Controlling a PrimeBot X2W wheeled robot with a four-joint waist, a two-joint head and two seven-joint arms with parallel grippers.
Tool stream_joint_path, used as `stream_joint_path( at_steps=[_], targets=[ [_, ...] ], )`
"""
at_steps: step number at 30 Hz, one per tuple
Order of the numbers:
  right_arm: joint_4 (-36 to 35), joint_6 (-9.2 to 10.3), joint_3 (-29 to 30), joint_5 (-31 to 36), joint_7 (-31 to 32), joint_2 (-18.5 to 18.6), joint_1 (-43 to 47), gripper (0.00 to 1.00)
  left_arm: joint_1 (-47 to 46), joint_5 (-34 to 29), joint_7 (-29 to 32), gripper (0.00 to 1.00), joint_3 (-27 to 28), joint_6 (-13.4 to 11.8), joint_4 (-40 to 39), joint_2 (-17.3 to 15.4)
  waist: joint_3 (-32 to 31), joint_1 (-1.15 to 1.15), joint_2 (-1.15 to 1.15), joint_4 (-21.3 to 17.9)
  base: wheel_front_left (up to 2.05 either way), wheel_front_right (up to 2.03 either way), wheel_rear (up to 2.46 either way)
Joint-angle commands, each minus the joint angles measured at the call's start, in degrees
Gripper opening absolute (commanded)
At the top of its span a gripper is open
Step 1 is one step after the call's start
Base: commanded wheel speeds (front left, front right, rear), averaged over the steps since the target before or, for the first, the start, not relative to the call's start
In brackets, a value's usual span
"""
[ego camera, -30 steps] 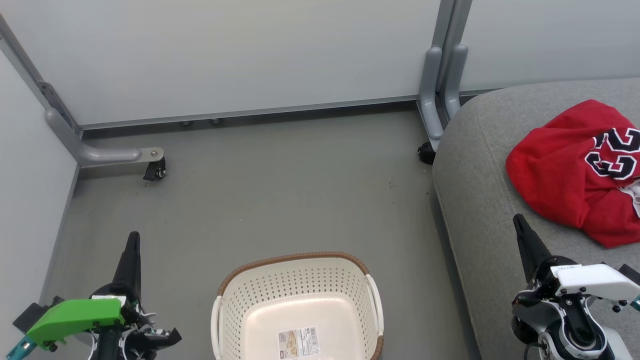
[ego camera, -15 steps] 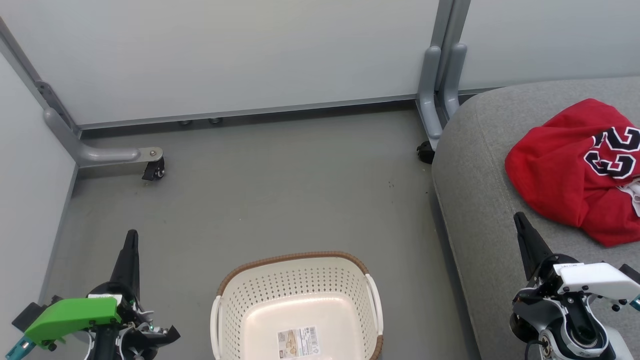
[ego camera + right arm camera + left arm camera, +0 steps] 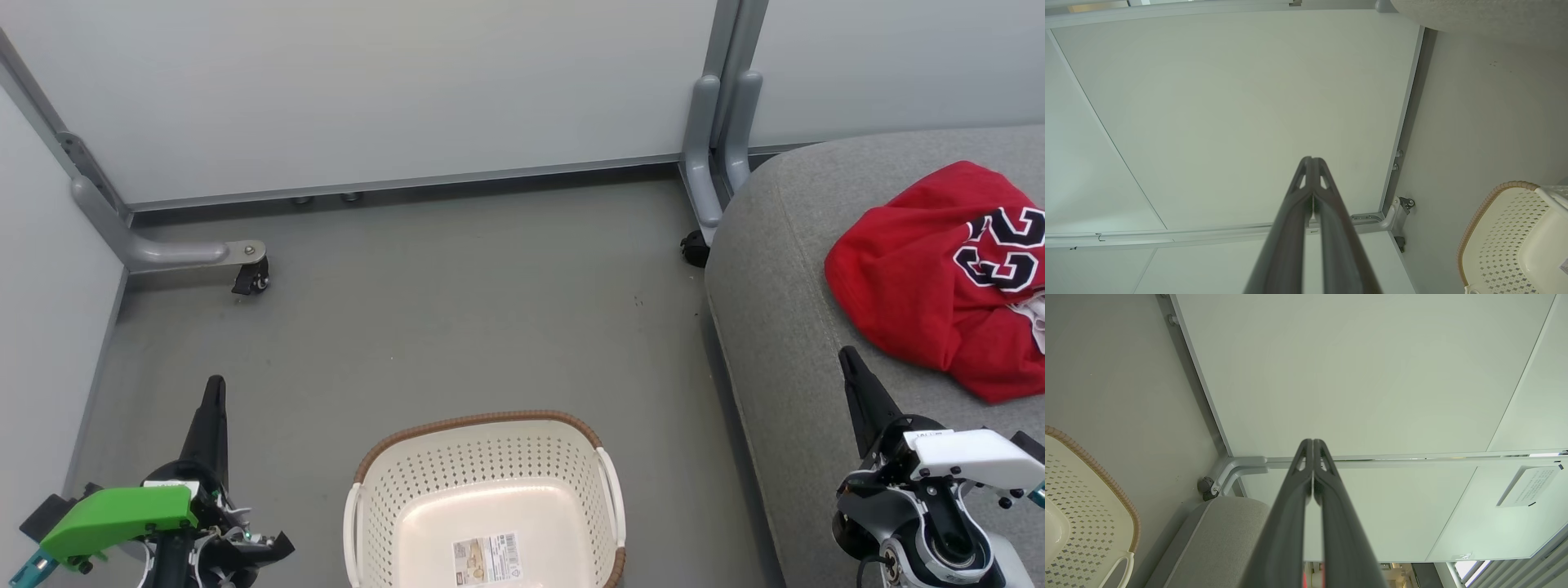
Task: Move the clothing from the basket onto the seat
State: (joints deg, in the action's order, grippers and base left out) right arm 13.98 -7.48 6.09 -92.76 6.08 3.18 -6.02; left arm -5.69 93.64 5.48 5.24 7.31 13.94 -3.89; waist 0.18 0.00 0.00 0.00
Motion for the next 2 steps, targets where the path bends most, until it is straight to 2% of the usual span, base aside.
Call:
stream_joint_path(
  at_steps=[1, 2],
  targets=[
    [0.1, -0.02, 0.1, 0.0, 0.3, 0.0, -0.3, 0.0, -0.8, -0.3, 0.3, 0.0, 0.2, 0.3, 0.1, 0.1, 0.0, 0.0, 0.0, 0.0, 0.0, 0.0, 0.0],
    [0.1, -0.02, 0.1, 0.0, 0.3, 0.0, -0.3, 0.0, -0.8, -0.3, 0.3, 0.0, 0.2, 0.3, 0.1, 0.1, 0.0, 0.0, 0.0, 0.0, 0.0, 0.0, 0.0]
  ],
)
